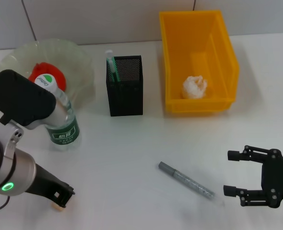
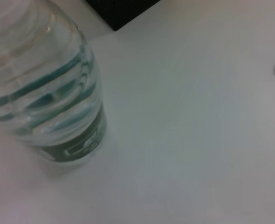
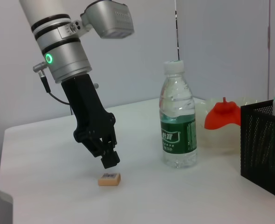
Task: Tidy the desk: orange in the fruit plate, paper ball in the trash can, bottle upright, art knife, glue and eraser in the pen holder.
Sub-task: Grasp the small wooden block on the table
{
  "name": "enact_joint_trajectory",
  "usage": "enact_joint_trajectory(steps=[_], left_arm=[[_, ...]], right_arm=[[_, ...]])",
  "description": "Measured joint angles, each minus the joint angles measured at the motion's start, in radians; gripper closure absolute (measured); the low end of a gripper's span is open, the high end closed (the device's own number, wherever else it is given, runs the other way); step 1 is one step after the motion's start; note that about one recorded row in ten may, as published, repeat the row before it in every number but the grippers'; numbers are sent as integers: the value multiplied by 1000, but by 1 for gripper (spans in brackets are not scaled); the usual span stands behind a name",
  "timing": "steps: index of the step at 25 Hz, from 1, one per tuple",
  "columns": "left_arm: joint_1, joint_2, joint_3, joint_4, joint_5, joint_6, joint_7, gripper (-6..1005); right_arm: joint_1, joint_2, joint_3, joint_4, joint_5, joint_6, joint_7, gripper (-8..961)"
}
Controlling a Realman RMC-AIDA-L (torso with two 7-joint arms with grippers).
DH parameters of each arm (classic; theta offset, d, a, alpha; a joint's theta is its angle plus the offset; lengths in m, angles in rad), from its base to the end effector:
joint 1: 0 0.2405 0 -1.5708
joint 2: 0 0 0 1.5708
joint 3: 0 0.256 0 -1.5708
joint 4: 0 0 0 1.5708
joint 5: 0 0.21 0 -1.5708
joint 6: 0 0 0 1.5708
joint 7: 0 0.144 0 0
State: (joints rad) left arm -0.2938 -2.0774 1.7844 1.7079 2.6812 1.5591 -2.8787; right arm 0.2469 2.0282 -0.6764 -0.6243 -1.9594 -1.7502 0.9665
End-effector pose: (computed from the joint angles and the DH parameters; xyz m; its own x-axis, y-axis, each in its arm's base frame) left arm -0.1852 0.2740 -0.0285 0.6623 0.7083 -0.2444 0.5434 -0.6786 -0.4942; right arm 0.3316 0.2305 0.0188 0.8431 -0.1709 -0.5099 -0.3261 -0.9164 -0.2321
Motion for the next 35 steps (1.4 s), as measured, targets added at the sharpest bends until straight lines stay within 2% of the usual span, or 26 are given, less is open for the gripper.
enact_joint_trajectory(steps=[8, 19, 23, 35], left_arm=[[9, -2, -31, -39, -18, -2, -3, 758], [-2, -1, -26, -75, 4, -4, -2, 553], [-6, -1, -25, -85, 16, -7, -2, 334], [-23, -1, -15, -121, 12, -13, -1, 376]], right_arm=[[-3, 0, 0, -1, 1, -5, 5, 138], [-3, 4, 0, 0, 4, -5, 6, 138], [-3, 7, 0, 0, 2, -4, 4, 138], [-6, 9, 0, 0, 3, -3, 3, 137]])
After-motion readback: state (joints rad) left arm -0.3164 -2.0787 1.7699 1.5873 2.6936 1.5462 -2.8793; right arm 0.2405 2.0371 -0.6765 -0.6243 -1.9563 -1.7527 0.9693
